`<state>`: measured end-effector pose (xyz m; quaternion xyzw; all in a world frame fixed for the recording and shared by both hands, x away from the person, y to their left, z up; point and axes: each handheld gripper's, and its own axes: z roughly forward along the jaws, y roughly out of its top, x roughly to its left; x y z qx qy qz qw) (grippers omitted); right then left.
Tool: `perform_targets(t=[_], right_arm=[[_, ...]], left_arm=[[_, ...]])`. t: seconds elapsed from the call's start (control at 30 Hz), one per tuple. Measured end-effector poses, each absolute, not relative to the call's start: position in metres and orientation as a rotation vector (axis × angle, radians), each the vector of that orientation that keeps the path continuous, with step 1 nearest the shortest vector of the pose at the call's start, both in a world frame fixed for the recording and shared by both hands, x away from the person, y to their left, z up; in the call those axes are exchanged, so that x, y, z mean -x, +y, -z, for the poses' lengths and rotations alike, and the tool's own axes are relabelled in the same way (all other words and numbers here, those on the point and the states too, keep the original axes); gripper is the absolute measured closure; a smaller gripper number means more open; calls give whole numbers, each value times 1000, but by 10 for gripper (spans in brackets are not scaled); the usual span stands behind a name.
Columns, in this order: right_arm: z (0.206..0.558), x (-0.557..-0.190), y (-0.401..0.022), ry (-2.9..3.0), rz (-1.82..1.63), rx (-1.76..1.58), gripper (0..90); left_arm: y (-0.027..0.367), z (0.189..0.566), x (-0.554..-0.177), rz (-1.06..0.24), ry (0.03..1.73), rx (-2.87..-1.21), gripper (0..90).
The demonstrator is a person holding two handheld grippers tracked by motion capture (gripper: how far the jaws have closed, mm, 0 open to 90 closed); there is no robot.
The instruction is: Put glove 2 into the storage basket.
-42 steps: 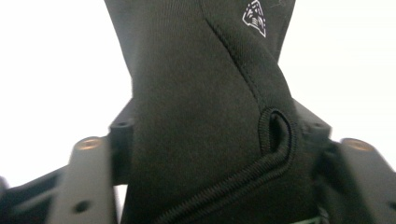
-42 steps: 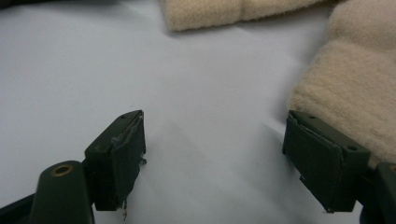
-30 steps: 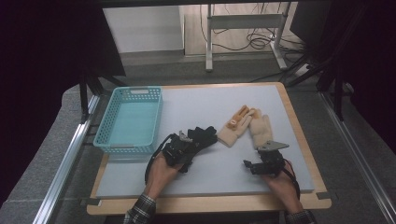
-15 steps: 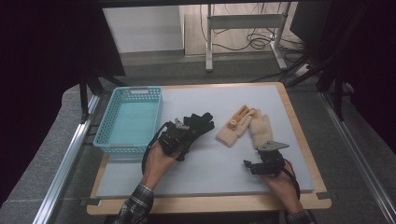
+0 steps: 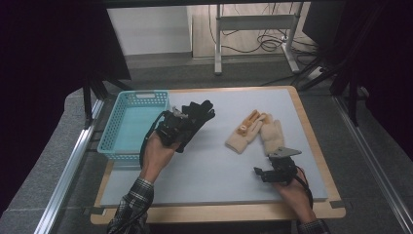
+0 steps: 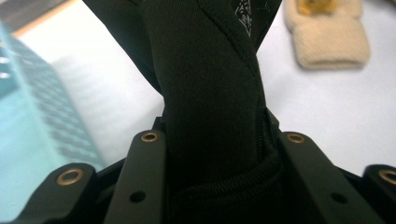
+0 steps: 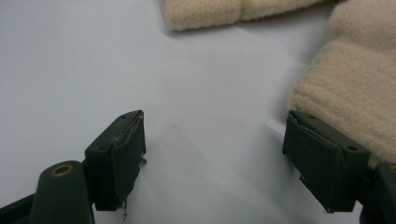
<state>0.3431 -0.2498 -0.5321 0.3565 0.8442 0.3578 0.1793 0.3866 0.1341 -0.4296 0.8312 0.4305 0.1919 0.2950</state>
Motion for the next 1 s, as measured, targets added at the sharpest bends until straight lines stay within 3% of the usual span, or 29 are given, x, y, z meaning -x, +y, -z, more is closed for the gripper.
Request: perform_targets(t=[0.5, 1.0], right_arm=[[532, -343, -250, 2386, -1011, -1007, 210], [532, -343, -250, 2386, -1012, -1008, 210]], left_arm=[[201, 403, -403, -625, 1338, -2122, 669], [281, 438, -423, -606, 1661, -2079, 666]])
